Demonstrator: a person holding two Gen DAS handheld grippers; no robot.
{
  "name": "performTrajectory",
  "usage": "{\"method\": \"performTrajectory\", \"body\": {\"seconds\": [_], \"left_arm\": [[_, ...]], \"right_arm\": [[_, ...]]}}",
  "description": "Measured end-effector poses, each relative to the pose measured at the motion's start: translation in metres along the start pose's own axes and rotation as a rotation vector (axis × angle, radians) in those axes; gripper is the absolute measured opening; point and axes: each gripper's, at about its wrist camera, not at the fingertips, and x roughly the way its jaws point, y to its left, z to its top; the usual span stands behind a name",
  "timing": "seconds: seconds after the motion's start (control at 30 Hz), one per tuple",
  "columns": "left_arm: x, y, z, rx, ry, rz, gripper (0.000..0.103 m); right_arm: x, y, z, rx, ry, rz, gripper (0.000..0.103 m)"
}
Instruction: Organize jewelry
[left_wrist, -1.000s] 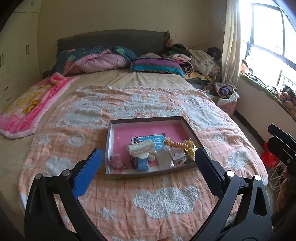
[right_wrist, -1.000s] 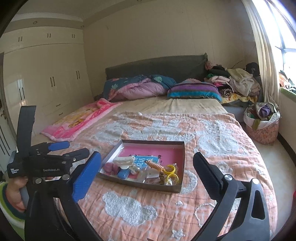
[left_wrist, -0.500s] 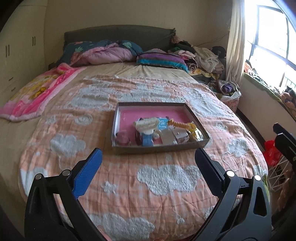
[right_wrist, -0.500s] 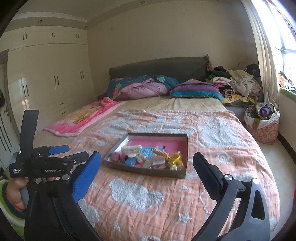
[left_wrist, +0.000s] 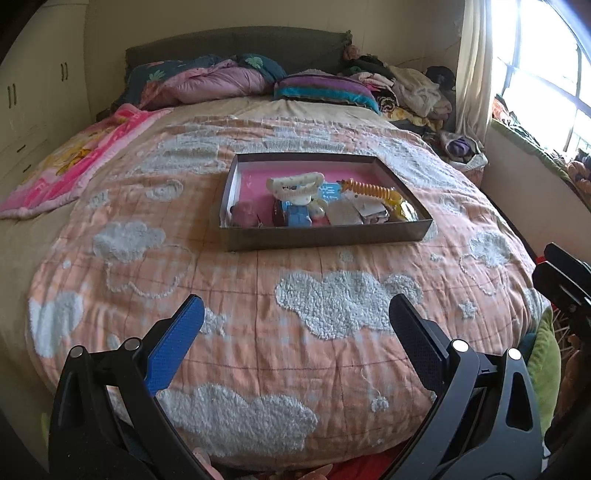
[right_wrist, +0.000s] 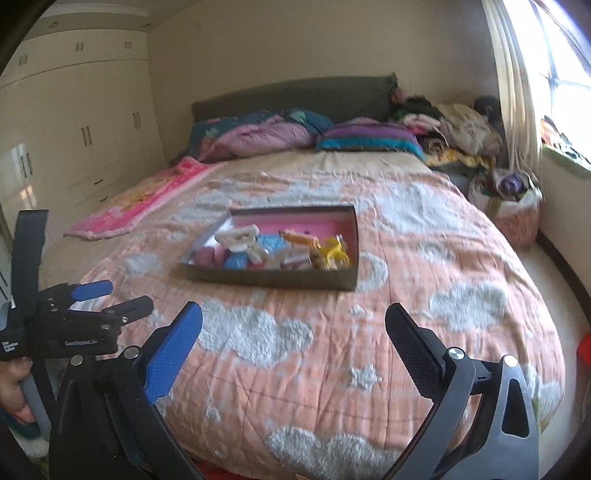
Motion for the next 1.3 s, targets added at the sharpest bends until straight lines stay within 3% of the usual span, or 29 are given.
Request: {"method": "performTrajectory", "body": {"seconds": [0.17, 1.3], "left_arm": [[-0.003, 0.000, 0.000, -0.007, -0.013, -0.004, 0.094], [-0.012, 0.000, -0.001, 0.000, -0.017, -0.003, 0.094]], "right_arm": [[0.008, -0.003, -0.007, 0.006, 0.030, -0.008, 0.099], [-0.005, 0.001, -0.004, -0.017, 0.000, -0.009, 0.099]]}}
